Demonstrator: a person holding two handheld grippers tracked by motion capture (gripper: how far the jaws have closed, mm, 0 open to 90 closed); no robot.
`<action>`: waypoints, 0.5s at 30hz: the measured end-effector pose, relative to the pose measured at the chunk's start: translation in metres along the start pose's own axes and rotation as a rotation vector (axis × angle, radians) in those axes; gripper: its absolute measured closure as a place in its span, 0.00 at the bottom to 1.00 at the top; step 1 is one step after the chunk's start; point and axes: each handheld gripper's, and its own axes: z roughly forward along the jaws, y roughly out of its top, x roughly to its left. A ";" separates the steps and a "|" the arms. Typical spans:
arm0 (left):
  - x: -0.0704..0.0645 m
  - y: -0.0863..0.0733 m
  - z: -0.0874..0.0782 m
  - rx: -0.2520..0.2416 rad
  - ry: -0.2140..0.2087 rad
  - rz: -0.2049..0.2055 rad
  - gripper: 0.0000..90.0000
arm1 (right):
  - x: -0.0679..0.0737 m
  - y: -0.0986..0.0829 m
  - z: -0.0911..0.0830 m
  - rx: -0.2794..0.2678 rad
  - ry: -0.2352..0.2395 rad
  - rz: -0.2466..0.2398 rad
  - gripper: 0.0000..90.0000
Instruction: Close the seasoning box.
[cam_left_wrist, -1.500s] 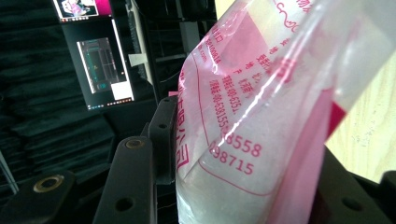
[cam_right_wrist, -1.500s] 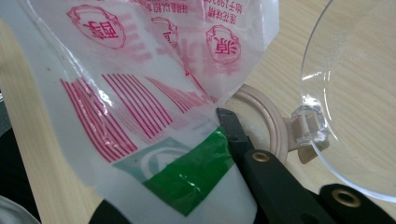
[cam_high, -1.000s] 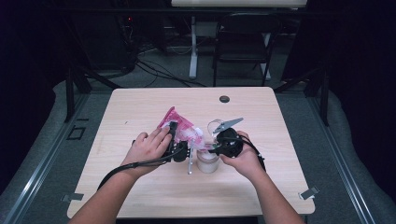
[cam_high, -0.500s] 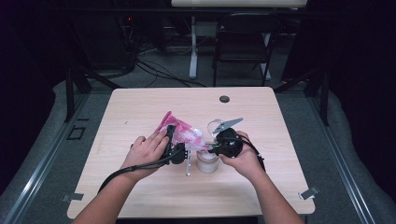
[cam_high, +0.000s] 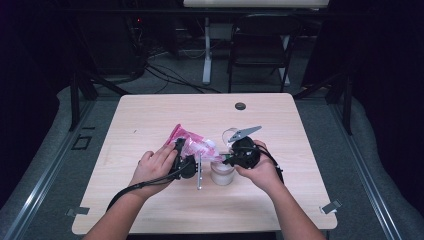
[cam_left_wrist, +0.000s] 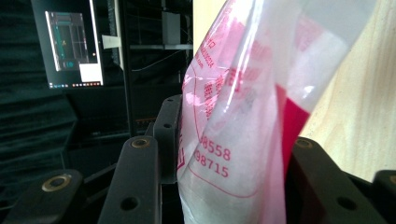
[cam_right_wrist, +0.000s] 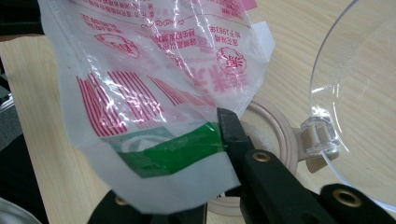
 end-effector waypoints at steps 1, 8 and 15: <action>-0.001 -0.001 0.000 0.000 -0.006 -0.014 0.70 | 0.000 0.000 0.000 0.002 0.003 -0.002 1.00; -0.006 -0.003 0.001 -0.001 -0.019 -0.056 0.71 | 0.001 0.000 0.000 -0.013 -0.004 -0.004 0.99; -0.011 -0.005 0.001 0.000 -0.036 -0.104 0.72 | 0.003 0.001 0.000 -0.015 -0.006 -0.007 0.99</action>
